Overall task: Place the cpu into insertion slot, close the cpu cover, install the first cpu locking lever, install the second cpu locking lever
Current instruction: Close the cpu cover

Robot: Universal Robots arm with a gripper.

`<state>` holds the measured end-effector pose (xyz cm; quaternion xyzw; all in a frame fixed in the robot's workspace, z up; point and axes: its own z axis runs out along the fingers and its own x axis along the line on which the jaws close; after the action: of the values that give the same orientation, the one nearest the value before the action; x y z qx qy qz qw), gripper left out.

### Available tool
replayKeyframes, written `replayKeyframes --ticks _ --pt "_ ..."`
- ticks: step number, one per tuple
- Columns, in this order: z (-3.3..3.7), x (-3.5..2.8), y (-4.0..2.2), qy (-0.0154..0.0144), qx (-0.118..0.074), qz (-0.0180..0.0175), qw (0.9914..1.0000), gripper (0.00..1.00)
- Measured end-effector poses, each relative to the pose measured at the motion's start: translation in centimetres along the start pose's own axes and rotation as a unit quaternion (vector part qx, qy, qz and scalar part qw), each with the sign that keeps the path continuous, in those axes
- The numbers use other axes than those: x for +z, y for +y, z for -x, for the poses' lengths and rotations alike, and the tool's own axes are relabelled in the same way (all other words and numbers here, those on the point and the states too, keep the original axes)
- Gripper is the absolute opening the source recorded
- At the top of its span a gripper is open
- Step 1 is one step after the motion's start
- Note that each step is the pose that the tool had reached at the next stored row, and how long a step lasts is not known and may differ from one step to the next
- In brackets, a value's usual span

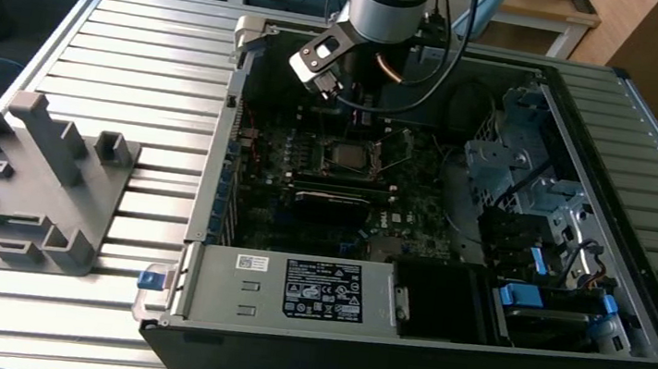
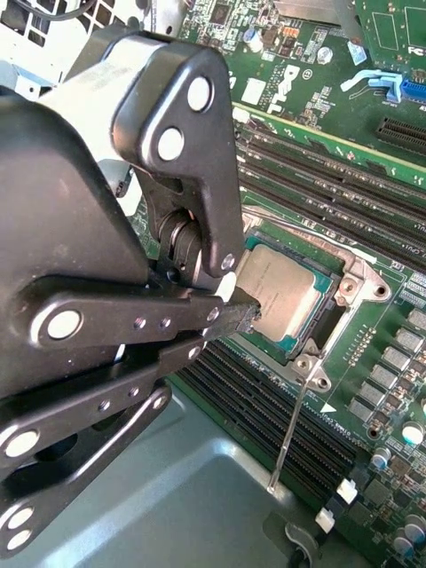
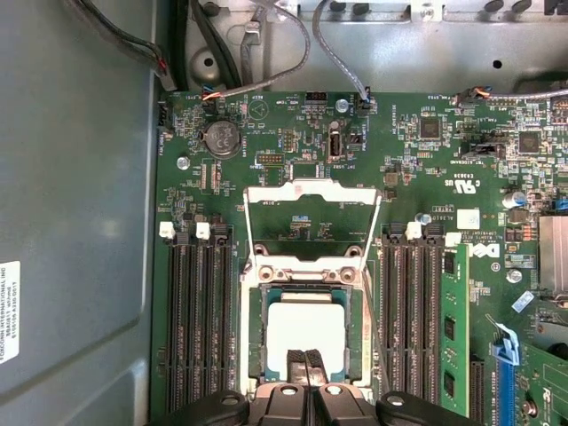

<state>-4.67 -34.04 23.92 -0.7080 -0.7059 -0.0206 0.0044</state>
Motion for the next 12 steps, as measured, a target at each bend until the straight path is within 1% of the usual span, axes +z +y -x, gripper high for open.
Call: replayKeyframes --ticks 7,12 --pt "0.0 -0.12 0.0 -0.0003 0.0 -0.0002 1.0 0.11" --pt "-0.01 -0.21 0.01 0.0 0.0 0.0 1.0 0.11"
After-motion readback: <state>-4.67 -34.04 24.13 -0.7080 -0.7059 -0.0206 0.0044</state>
